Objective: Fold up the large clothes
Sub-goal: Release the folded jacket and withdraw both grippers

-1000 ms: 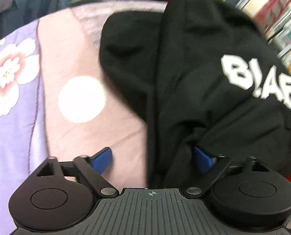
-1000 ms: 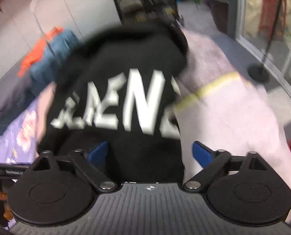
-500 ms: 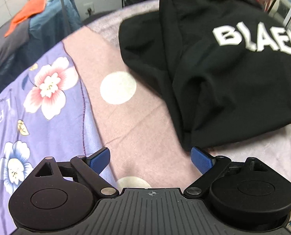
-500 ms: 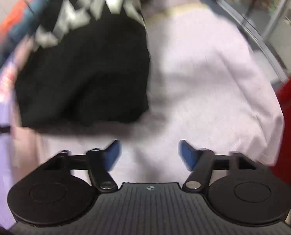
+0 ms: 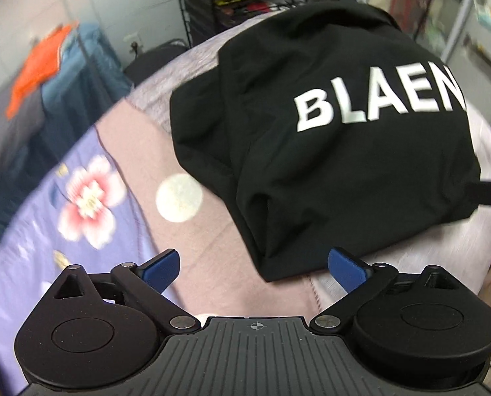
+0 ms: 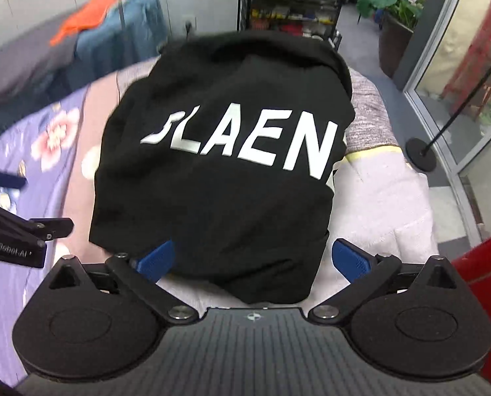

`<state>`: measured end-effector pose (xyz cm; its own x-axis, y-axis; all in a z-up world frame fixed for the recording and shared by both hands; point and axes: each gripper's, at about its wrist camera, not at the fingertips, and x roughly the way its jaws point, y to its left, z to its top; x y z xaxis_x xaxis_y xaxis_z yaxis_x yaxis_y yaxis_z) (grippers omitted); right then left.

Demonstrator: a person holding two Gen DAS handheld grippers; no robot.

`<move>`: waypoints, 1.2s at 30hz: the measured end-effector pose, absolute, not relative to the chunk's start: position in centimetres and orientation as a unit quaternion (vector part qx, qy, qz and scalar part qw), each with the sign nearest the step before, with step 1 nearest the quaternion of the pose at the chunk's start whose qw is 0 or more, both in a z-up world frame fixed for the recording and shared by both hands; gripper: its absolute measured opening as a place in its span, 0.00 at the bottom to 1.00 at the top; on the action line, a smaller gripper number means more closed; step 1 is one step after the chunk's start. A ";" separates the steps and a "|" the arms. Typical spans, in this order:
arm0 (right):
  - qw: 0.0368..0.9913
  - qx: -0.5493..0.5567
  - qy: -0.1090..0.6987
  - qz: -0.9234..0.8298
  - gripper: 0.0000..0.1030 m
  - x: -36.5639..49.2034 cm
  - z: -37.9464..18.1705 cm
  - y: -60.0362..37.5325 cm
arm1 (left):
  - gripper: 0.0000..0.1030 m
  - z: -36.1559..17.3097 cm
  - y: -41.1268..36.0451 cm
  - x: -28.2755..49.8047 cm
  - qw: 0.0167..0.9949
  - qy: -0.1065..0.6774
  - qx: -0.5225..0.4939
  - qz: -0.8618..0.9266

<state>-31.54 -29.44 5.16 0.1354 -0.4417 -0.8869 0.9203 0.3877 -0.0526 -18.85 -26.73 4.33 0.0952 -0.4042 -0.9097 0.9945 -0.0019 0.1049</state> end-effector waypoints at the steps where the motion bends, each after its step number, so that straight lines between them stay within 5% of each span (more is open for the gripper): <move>1: 0.699 0.267 0.452 -0.485 0.99 -31.1 5.3 -29.6 | 1.00 5.0 -26.6 -19.5 0.615 0.341 0.430 -0.566; 9: 0.699 0.221 0.487 -0.475 1.00 -29.1 7.7 -28.6 | 1.00 8.8 -25.9 -21.4 0.617 0.345 0.433 -0.559; 36: 0.691 0.218 0.521 -0.450 1.00 -28.1 6.6 -29.9 | 1.00 7.8 -25.8 -22.2 0.621 0.313 0.477 -0.538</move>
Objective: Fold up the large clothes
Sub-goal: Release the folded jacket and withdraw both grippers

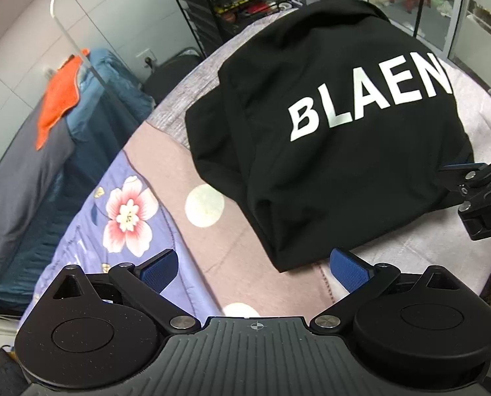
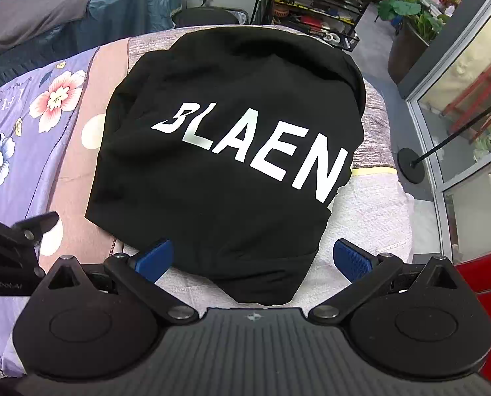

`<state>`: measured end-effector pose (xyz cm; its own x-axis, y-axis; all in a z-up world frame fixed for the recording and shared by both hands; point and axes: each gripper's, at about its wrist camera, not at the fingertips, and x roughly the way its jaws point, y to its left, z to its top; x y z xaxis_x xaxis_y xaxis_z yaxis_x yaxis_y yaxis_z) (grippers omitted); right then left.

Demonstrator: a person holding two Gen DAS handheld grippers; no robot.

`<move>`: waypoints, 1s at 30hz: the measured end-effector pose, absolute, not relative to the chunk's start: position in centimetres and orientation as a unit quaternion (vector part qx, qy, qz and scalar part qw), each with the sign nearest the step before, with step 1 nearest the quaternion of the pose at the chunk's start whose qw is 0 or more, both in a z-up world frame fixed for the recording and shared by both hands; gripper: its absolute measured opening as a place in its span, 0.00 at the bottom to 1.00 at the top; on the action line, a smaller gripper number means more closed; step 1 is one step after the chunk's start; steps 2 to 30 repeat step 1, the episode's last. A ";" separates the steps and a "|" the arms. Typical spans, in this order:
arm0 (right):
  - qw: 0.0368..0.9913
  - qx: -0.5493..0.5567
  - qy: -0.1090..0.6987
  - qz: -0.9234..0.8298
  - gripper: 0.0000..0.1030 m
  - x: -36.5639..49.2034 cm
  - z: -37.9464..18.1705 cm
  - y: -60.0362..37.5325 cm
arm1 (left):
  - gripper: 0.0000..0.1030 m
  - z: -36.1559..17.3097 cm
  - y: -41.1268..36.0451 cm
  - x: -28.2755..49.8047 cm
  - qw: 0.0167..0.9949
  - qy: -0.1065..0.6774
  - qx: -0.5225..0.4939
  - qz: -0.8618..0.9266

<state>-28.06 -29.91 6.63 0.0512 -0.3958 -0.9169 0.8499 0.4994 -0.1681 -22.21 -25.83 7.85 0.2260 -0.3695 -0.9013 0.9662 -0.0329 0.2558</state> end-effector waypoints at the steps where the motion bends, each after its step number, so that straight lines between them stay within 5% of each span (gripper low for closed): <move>1: 0.691 0.218 0.522 -0.450 1.00 -28.0 6.6 -29.9 | 1.00 7.8 -25.9 -22.2 0.621 0.316 0.479 -0.535; 30: 0.691 0.218 0.522 -0.450 1.00 -28.0 6.6 -29.9 | 1.00 7.8 -25.9 -22.2 0.621 0.316 0.479 -0.535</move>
